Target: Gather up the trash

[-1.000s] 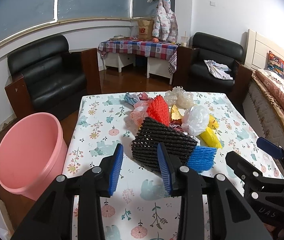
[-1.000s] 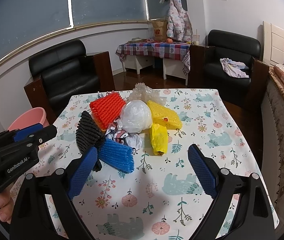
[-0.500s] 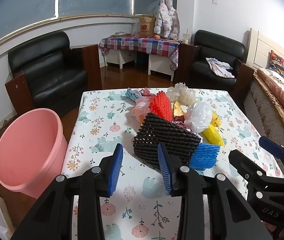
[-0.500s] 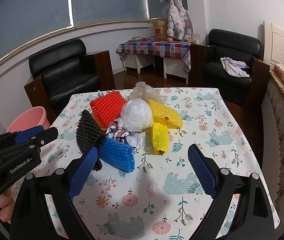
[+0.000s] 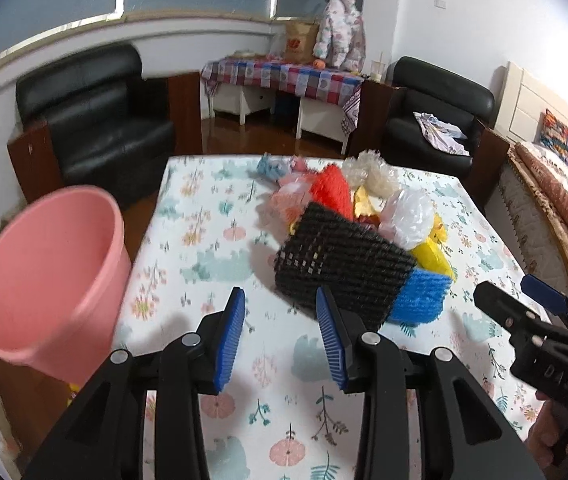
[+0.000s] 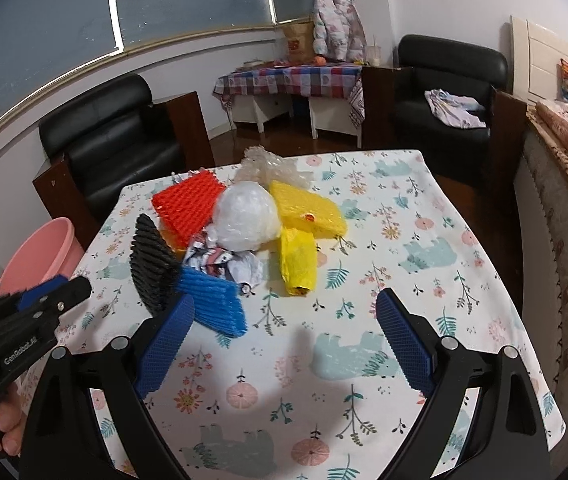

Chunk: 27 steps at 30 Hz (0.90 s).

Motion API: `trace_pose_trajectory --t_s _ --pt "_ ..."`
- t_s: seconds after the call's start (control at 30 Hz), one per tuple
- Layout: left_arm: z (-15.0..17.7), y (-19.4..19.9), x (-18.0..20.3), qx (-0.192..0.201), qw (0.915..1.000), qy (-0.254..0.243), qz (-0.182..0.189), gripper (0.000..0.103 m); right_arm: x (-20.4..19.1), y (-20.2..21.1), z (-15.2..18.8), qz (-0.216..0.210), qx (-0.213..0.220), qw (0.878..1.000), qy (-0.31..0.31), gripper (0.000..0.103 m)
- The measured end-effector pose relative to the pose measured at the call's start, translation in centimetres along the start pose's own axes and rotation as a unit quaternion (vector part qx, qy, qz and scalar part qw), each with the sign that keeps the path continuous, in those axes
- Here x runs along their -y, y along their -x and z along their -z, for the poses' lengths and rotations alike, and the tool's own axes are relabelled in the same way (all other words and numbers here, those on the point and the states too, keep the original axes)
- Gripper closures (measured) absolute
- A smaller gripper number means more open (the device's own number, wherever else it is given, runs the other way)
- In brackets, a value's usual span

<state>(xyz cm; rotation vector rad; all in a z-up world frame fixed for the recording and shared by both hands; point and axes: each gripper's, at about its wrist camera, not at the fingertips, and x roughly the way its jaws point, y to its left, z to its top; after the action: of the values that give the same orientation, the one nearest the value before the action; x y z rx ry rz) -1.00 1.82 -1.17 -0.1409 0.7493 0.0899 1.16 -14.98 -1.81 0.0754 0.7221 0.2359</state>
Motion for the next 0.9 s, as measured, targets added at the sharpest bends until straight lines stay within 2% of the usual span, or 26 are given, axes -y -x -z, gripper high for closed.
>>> trace_pose_trajectory --t_s 0.1,0.17,0.2,0.33,0.53,0.7,0.9 --pt "0.6 -0.5 -0.7 -0.014 0.9997 0.020 0.003 0.065 0.0 -0.2 0.1 -0.016 -0.004 1.000 0.008 0.010" --pt "1.0 -0.8 -1.0 -0.022 0.9993 0.031 0.001 0.059 -0.3 -0.1 0.1 -0.022 -0.004 1.000 0.016 0.011" --pt "1.2 -0.9 -1.1 -0.023 0.9992 0.034 -0.001 0.058 -0.4 -0.1 0.1 -0.024 -0.002 0.999 0.022 0.016" --pt "1.7 -1.0 -1.3 -0.032 0.9985 0.043 -0.008 0.051 -0.7 -0.6 0.1 -0.039 -0.012 0.999 0.028 0.022" --pt "1.7 -1.2 -1.3 -0.029 0.9983 0.050 0.008 0.045 -0.8 -0.9 -0.1 -0.056 -0.018 0.998 0.036 0.029" --pt "1.1 -1.2 -0.2 -0.023 0.9992 0.030 0.008 0.045 -0.8 -1.3 -0.4 -0.075 -0.020 0.996 0.039 0.034" --pt "-1.5 -0.7 1.9 -0.017 0.9981 -0.016 0.056 0.045 -0.2 -1.6 -0.6 -0.095 -0.021 0.995 0.033 0.036"
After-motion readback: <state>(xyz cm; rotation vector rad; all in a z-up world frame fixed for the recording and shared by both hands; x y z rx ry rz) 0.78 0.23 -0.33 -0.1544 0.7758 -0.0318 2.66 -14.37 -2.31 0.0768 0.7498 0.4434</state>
